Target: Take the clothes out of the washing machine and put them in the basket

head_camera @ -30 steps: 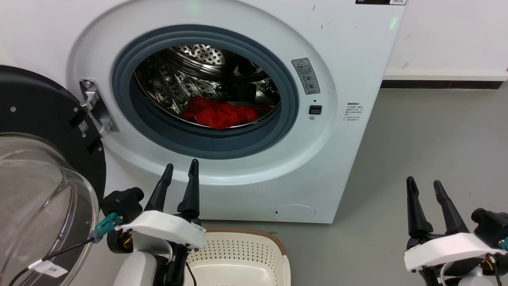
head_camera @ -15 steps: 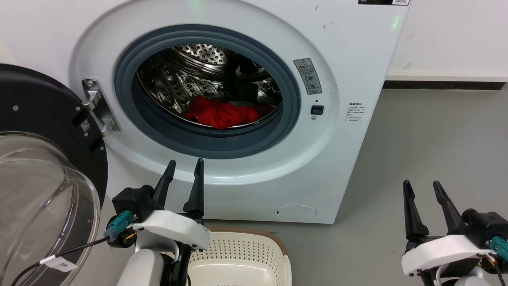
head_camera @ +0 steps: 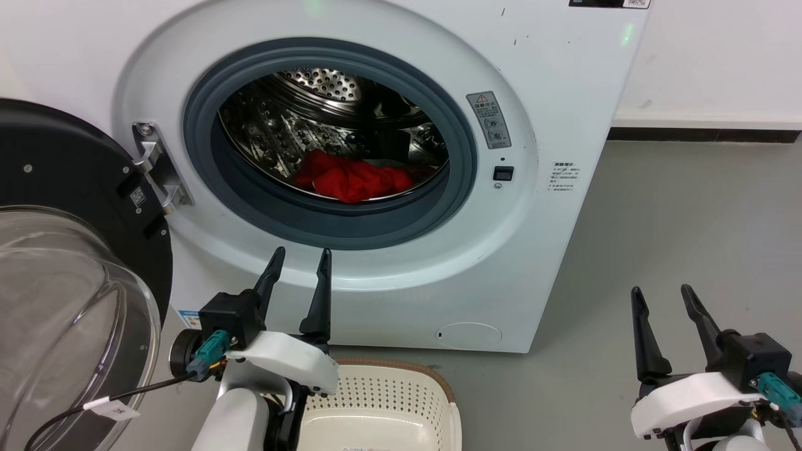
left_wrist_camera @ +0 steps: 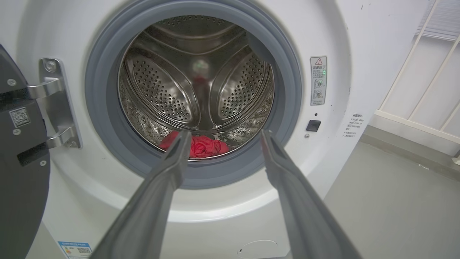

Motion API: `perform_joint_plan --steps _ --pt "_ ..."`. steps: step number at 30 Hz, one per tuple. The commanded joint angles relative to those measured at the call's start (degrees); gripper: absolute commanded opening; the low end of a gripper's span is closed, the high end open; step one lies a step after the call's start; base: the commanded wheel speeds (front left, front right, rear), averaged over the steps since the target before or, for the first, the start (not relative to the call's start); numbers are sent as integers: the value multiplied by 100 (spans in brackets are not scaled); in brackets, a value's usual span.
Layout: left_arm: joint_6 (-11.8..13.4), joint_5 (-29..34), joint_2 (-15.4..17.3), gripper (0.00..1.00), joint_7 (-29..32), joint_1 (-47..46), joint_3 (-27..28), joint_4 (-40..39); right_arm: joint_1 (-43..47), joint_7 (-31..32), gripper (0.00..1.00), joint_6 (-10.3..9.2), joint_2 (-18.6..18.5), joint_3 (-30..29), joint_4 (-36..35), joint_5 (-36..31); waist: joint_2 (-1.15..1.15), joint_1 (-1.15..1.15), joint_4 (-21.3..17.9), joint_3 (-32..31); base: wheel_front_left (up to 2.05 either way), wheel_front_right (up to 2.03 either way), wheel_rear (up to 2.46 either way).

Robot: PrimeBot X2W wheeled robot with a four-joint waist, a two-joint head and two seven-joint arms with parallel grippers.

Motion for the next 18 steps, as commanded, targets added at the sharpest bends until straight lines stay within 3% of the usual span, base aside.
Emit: perform_joint_plan --steps 1,18 --pt "30 159 11 100 -61 -102 -32 11 42 -40 100 -2 -8 -4 -14 -162 0 0 6 0 0 0 0" --pt "121 754 11 100 -246 -115 -147 143 60 -144 100 -2 -6 -25 42 -735 0 0 56 -10 0 0 0"
